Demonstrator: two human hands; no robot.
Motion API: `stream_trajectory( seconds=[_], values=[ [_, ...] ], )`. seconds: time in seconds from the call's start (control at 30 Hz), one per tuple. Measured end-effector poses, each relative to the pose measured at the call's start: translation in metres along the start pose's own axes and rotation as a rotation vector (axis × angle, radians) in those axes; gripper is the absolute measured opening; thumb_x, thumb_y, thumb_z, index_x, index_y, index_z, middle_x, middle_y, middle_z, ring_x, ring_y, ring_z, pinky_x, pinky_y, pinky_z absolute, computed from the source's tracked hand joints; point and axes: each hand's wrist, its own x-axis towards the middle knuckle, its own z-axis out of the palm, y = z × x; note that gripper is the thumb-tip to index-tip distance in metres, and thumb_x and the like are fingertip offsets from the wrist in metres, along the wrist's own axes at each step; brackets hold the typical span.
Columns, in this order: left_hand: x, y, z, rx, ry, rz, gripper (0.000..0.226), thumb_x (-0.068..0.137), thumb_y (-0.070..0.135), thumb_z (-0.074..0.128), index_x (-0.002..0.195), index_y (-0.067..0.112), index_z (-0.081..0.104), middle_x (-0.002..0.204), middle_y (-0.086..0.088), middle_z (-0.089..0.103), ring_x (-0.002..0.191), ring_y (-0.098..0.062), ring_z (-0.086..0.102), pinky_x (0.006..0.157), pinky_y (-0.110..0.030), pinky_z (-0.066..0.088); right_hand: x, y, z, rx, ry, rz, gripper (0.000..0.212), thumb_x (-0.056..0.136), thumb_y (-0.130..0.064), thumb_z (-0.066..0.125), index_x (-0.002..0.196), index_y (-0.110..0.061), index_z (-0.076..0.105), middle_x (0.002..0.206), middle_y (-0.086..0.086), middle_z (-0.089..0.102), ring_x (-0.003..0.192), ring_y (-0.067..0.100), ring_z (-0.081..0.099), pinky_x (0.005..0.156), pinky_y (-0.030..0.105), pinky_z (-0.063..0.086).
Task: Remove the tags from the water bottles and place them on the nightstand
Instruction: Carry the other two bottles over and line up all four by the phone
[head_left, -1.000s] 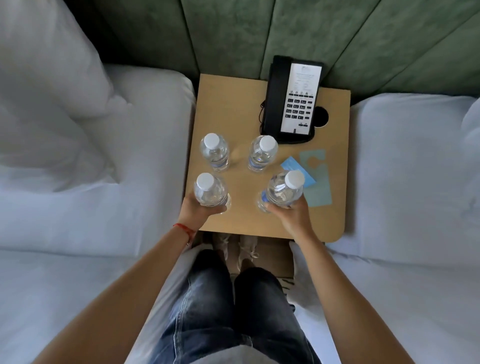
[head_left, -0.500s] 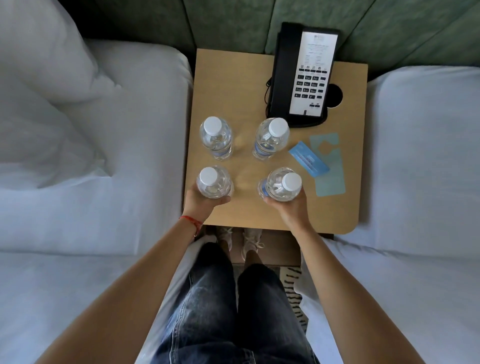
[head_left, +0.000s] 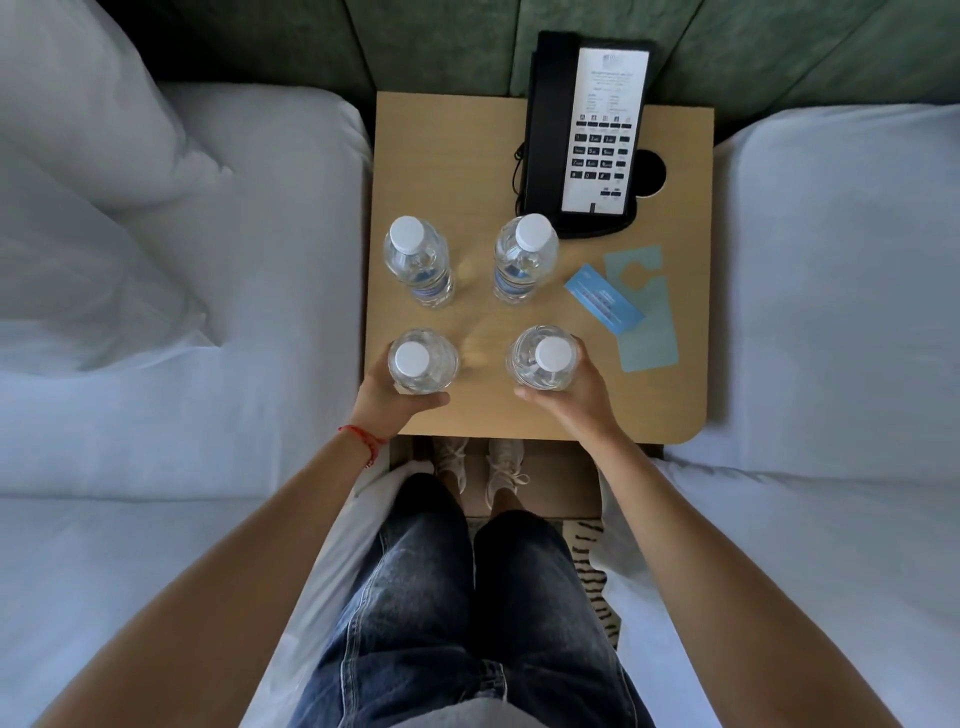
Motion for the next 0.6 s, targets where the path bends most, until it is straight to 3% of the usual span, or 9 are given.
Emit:
stream_trajectory(
  seconds=[0.2, 0.3, 0.47, 0.6],
  values=[
    [-0.018, 0.011, -0.004, -0.058, 0.027, 0.09, 0.072, 0.06, 0.006, 0.083, 0.119, 0.024, 0.047, 0.117, 0.003, 0.053, 0.109, -0.013, 0.048, 0.088, -0.015, 0.037, -0.017, -0.01, -0.009, 0.075, -0.024, -0.029, 0.082, 0.061, -0.022, 0.084, 0.129, -0.025, 0.04, 0.125, -0.009, 0.052, 0.122, 0.015, 0.049, 0.106, 0.038, 0.038],
    [-0.028, 0.017, -0.008, -0.074, 0.028, 0.089, 0.074, 0.062, 0.016, 0.083, 0.124, 0.021, 0.044, 0.124, 0.001, 0.052, 0.115, -0.013, 0.047, 0.094, -0.022, 0.037, -0.028, -0.022, -0.016, 0.11, 0.0, -0.068, 0.08, 0.064, -0.025, 0.082, 0.131, -0.03, 0.039, 0.133, -0.013, 0.046, 0.129, 0.01, 0.042, 0.111, 0.036, 0.032],
    [-0.039, 0.038, -0.016, -0.064, 0.105, 0.11, 0.062, 0.072, 0.022, 0.076, 0.126, 0.021, 0.046, 0.124, 0.004, 0.052, 0.115, -0.009, 0.045, 0.094, -0.027, 0.035, -0.042, -0.051, -0.027, 0.07, 0.046, -0.132, 0.063, 0.074, -0.037, 0.073, 0.13, -0.033, 0.043, 0.127, -0.024, 0.046, 0.124, 0.001, 0.042, 0.105, 0.027, 0.033],
    [-0.038, 0.062, -0.027, -0.083, 0.159, 0.175, 0.057, 0.078, 0.02, 0.07, 0.129, 0.016, 0.045, 0.132, 0.0, 0.051, 0.117, -0.01, 0.045, 0.096, -0.031, 0.038, -0.041, -0.077, -0.032, 0.043, 0.097, -0.197, 0.049, 0.08, -0.032, 0.069, 0.125, -0.027, 0.051, 0.122, -0.021, 0.053, 0.118, 0.001, 0.047, 0.103, 0.026, 0.036]
  ],
)
